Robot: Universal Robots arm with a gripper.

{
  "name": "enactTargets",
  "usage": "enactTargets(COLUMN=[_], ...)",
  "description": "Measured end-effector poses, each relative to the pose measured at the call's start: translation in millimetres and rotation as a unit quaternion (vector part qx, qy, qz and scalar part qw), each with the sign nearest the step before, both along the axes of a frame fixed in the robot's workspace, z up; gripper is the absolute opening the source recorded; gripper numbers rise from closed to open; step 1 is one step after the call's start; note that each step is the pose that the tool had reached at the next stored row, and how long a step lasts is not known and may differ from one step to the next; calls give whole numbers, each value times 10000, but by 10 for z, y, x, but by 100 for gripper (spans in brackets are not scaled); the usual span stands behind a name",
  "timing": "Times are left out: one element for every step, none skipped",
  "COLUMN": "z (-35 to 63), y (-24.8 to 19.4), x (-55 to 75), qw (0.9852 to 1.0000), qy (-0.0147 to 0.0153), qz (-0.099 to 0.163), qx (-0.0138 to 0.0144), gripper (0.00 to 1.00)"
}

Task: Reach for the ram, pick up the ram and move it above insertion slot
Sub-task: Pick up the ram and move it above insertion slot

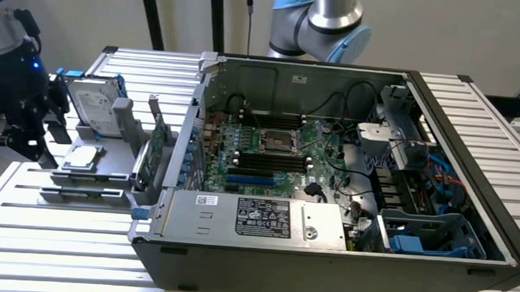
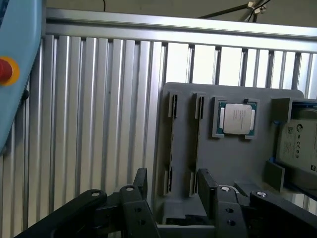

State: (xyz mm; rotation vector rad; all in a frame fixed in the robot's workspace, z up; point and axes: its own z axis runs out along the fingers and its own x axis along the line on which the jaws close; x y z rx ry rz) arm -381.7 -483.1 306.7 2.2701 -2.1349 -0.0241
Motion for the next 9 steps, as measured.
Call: enactTargets(z=[-18,-37,-54,-72,-91,-110,-128,-146,-164], y=[-1,-1,-1,-1,-2,-3,-3,-4,-5], x=[0,0,1,1,1,1,1,1,1], qw=[10000,10000,10000,10000,10000,10000,10000,10000,10000], qy=[0,-1,0,0,0,0,0,0,0], qz=[0,0,1,1,1,2,1,2,2], qx=[0,0,0,0,0,0,0,0,0], gripper=[54,54,54,54,54,54,54,54,54])
